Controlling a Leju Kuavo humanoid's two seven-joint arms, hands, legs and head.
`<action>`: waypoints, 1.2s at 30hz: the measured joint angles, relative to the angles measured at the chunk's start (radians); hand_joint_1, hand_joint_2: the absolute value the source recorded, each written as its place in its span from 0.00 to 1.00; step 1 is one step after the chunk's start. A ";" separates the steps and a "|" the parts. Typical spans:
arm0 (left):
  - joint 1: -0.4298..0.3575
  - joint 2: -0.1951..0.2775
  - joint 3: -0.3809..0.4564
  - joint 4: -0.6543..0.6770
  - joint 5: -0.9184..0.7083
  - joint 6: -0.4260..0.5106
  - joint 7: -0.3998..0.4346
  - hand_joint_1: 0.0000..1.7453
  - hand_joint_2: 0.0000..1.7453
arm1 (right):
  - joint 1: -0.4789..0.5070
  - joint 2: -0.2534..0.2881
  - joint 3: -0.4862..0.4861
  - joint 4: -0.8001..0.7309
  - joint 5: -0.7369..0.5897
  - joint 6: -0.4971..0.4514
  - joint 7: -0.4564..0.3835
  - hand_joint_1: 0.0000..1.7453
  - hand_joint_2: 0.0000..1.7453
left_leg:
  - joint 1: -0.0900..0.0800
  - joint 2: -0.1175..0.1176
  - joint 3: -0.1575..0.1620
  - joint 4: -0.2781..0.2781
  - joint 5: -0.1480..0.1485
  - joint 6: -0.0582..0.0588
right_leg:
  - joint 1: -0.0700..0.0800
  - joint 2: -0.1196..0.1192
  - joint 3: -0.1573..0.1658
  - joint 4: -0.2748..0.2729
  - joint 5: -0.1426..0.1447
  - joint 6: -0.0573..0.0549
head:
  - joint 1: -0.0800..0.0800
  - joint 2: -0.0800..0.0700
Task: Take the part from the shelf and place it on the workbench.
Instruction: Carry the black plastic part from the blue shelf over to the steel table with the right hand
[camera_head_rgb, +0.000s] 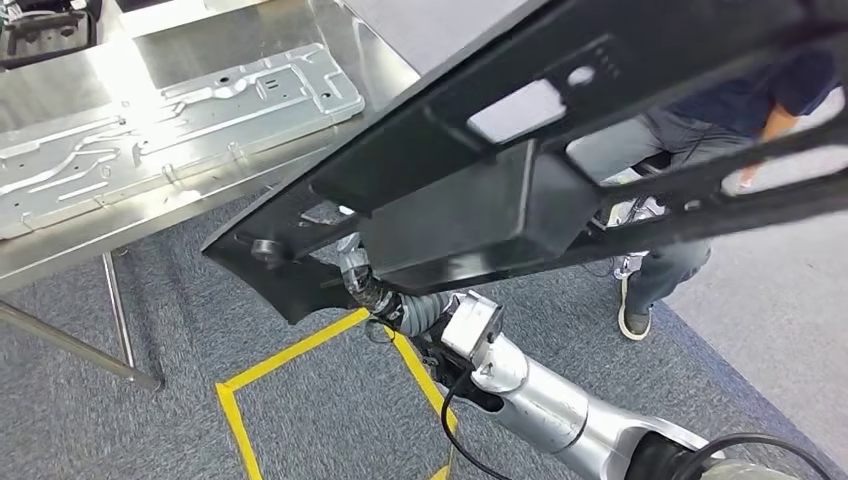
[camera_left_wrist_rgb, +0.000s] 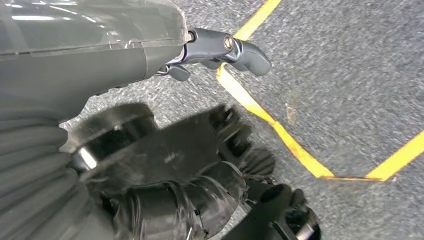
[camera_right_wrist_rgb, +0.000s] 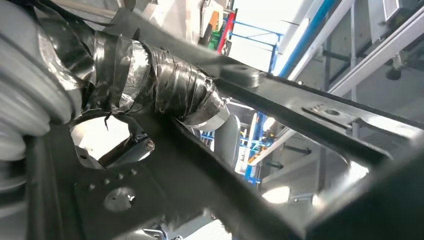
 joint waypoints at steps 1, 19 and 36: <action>0.000 0.000 0.000 0.000 0.000 -0.002 0.000 0.00 1.00 | 0.000 0.000 0.000 0.000 -0.001 0.000 0.000 1.00 1.00 | 0.001 0.001 -0.043 0.054 -0.019 -0.002 | 0.001 0.000 0.010 -0.001 -0.008 -0.001 | 0.000 0.000; 0.002 -0.004 0.000 0.011 0.005 -0.004 -0.007 0.00 1.00 | -0.007 0.000 -0.002 0.018 -0.008 0.010 -0.001 1.00 1.00 | -0.015 -0.003 0.063 -0.237 0.140 0.059 | -0.004 0.002 -0.085 0.204 -0.155 0.053 | 0.001 0.000; 0.005 -0.008 0.000 0.016 0.011 0.007 -0.007 0.00 1.00 | -0.008 0.001 -0.003 0.024 0.003 -0.007 0.007 1.00 1.00 | -0.009 0.019 -0.048 -0.068 0.080 0.021 | 0.007 -0.044 0.022 0.008 -0.016 0.002 | 0.000 0.000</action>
